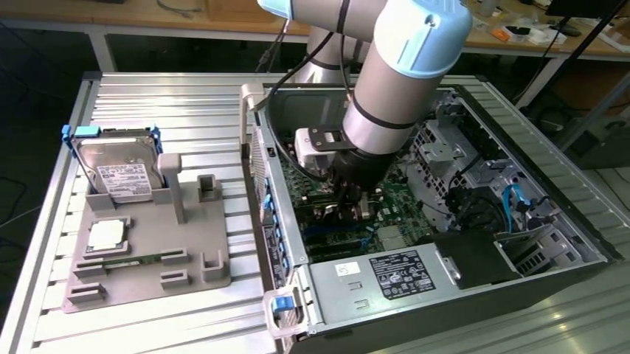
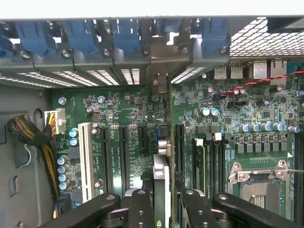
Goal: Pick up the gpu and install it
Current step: 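Insert the gpu into the slot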
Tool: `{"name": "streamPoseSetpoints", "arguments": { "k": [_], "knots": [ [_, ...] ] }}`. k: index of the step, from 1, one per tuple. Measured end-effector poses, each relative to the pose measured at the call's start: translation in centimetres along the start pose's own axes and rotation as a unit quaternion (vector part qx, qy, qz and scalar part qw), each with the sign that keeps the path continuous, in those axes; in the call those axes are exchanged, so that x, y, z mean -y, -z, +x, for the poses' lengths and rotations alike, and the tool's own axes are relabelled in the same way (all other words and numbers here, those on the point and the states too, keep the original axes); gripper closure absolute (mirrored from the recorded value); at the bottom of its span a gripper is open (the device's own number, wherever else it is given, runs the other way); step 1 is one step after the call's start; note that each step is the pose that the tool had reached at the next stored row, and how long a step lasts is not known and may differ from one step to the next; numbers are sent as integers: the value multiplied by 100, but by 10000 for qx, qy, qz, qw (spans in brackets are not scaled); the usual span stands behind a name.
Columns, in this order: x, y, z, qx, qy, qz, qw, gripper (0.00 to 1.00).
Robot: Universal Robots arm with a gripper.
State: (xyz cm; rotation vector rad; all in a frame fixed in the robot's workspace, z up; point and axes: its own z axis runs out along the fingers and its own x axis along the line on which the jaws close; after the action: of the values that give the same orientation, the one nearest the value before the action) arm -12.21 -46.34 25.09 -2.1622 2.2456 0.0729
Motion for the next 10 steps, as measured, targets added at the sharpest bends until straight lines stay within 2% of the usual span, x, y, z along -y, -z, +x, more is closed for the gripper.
{"name": "streamPoseSetpoints", "arguments": {
  "k": [10],
  "knots": [
    [23, 7, -6, 4, -1, -1, 10000, 73]
  ]
}}
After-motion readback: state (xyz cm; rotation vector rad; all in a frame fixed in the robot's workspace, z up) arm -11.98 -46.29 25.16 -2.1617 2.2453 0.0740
